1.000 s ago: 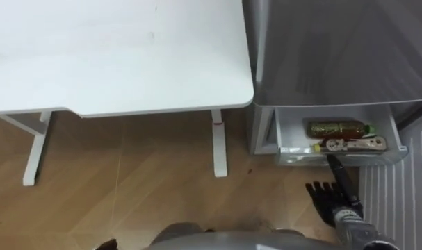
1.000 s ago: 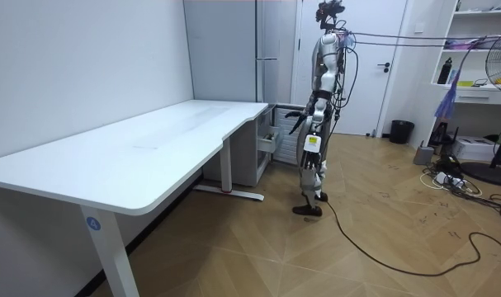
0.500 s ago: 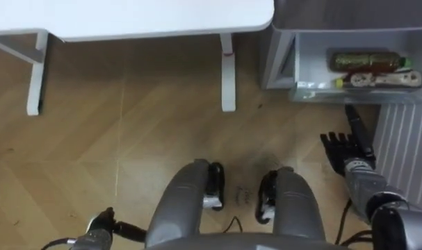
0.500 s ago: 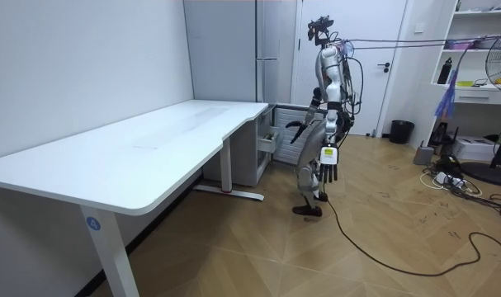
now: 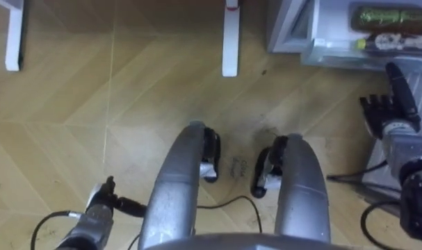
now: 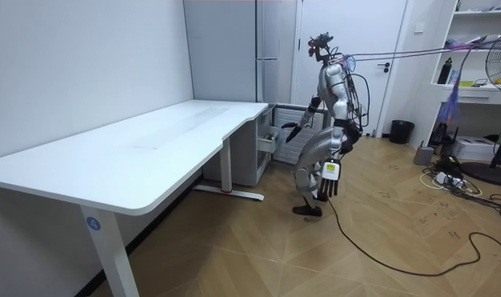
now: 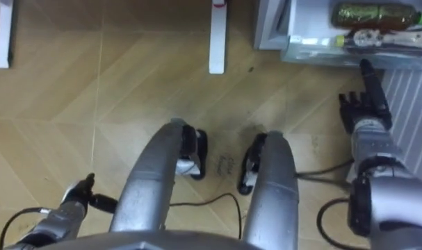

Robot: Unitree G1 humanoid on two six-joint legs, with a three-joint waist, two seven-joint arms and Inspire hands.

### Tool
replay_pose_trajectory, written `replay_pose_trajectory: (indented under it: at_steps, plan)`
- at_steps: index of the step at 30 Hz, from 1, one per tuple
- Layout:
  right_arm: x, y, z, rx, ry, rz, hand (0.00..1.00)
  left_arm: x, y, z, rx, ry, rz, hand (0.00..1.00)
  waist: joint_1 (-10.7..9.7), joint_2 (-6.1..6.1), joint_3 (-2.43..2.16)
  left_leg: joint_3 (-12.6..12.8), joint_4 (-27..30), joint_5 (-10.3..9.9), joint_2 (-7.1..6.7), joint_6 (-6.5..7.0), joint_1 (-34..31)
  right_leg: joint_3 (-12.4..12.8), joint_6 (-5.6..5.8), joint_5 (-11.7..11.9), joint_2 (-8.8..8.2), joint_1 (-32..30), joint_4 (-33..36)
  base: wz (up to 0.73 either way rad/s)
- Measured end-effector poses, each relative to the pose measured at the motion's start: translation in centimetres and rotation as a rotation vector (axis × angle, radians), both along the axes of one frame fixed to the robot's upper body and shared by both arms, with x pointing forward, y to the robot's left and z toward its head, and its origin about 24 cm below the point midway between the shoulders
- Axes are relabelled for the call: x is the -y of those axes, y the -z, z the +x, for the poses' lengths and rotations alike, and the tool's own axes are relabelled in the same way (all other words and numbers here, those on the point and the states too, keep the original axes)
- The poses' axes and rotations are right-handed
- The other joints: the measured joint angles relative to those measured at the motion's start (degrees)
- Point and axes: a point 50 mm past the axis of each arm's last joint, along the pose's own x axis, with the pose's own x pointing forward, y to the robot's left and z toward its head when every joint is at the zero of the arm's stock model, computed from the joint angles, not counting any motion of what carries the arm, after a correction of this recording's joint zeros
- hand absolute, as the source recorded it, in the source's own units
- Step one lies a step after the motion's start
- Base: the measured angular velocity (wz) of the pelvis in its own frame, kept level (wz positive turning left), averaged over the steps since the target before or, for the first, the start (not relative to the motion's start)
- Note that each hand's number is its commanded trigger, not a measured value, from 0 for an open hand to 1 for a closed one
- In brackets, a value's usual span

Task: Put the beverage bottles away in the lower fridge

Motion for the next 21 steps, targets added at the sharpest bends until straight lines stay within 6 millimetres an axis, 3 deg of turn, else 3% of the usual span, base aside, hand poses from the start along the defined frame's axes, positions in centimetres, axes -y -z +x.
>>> replay_pose_trajectory:
  at_steps: [3, 7, 14, 21]
  plan:
    - [0.8, -1.1, 0.5, 0.028, 0.002, -0.031, 0.0, -0.7, -0.3, 0.1, 0.017, -0.005, 0.009, 0.0, -0.28, -1.25, -0.02, -0.03, 0.39, -0.14, -0.05, 0.23, -0.09, -0.13, 0.05, -0.04, -0.28, 0.05, 0.25, 0.0]
    - [2.3, -3.4, 1.3, 0.074, 0.004, -0.09, 0.0, -0.7, -0.4, 0.0, 0.03, -0.023, -0.003, 0.0, -0.2, -1.53, 0.01, -0.07, 1.68, -1.01, -0.08, 0.8, -0.13, 0.23, 0.7, -0.5, -0.52, 0.16, 1.23, -0.02]
    - [2.8, -3.9, 1.4, 0.022, -0.002, -0.13, 0.0, -1.2, -0.6, -1.2, 0.044, -0.056, -0.022, 0.0, -0.1, -2.3, 0.01, 1.2, 2.78, -2.02, -0.31, 1.92, -0.18, 1.68, 2.09, -1.21, -0.52, -0.44, 2.58, -0.03]
    - [2.8, -4.2, 1.6, 0.014, -0.02, -0.153, 0.0, -2.0, -0.8, -2.1, 0.038, -0.058, -0.017, 0.0, -0.11, -2.53, 0.07, 2.1, 3.04, -2.31, -0.34, 2.41, -0.19, 1.82, 2.02, -1.21, -1.44, -0.82, 3.07, -0.02]
